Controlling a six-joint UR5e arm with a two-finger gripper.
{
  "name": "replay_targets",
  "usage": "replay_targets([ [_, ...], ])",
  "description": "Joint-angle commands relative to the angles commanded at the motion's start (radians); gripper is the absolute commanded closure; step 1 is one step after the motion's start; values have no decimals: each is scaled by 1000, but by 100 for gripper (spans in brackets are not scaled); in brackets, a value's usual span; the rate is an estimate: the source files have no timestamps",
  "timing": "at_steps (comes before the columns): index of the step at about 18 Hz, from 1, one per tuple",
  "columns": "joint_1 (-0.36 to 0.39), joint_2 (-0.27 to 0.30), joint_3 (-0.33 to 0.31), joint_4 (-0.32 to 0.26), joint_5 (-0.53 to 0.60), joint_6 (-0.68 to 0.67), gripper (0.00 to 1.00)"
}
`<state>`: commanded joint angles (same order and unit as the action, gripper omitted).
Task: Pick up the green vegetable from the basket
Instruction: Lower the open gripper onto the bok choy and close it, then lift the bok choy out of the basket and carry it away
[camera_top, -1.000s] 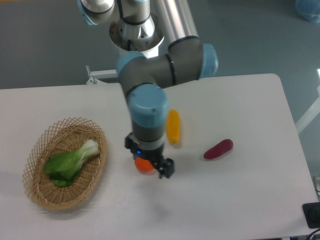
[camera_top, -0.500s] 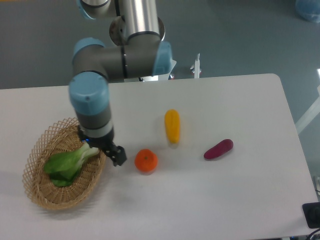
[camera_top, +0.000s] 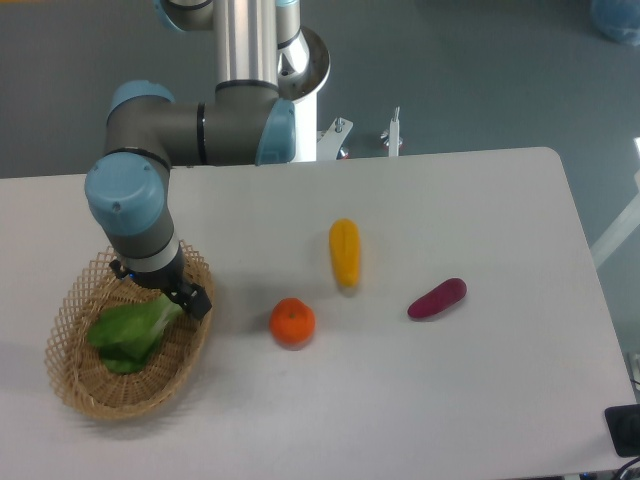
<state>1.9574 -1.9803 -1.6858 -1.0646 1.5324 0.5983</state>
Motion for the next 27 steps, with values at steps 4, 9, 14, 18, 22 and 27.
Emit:
replay_targets([
  [4,-15,-34,-2,0,6,-2,0],
  [9,-15,-48,-2,2,6,-11,0],
  [14,-17,-81,2,21,8,-35,0],
  [18,-28,-86,2,28,14,-52,0],
  [22,-29,-88,-2,25,15,-58,37],
  [27,-41,-68,2,15,15,-58,73],
])
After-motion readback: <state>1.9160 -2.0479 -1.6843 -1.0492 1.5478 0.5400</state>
